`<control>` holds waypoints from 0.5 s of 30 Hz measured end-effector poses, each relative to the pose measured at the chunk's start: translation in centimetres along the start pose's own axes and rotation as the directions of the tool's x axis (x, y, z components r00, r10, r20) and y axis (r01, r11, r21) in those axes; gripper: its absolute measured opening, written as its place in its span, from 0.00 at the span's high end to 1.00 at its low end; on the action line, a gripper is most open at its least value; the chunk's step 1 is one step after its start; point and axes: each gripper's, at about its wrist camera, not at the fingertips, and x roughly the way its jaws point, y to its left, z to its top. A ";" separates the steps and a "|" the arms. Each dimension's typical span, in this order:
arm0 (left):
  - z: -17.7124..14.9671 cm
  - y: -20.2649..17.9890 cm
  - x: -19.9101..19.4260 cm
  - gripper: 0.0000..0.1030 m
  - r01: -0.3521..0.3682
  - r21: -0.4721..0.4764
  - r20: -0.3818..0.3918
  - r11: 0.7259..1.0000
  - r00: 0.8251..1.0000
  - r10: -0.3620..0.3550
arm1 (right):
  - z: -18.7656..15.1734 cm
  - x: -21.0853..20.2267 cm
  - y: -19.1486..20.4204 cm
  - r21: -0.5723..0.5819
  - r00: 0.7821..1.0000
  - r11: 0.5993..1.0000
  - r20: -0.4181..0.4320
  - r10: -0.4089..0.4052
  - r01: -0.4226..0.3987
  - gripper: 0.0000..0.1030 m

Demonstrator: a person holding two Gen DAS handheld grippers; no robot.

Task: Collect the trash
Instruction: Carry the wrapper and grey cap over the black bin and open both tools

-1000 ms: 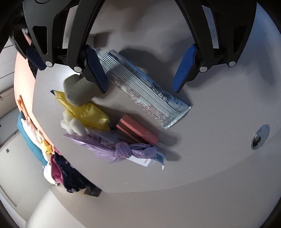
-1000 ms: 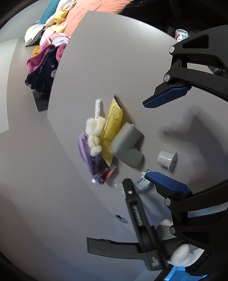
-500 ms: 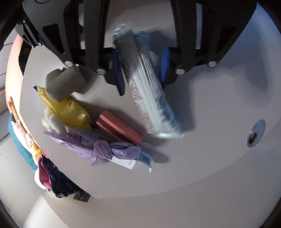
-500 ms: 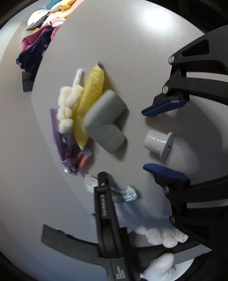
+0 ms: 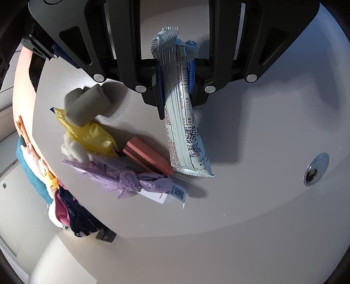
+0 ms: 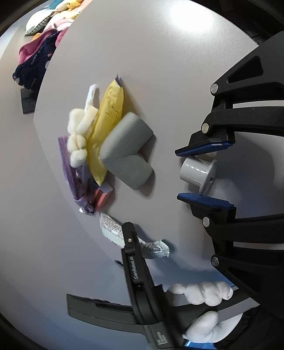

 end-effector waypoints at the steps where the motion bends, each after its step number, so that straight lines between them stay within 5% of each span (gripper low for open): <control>1: 0.0 -0.3 -0.2 0.84 0.002 0.003 0.004 1.000 1.000 -0.002 | 0.2 -0.3 -0.1 -0.001 1.000 1.000 0.009 0.000 0.000 0.65; 15: -0.3 -5.7 -4.6 0.84 0.082 0.098 0.083 0.992 0.992 -0.090 | 1.5 -7.8 -2.6 0.038 0.985 0.999 0.172 -0.022 0.016 0.65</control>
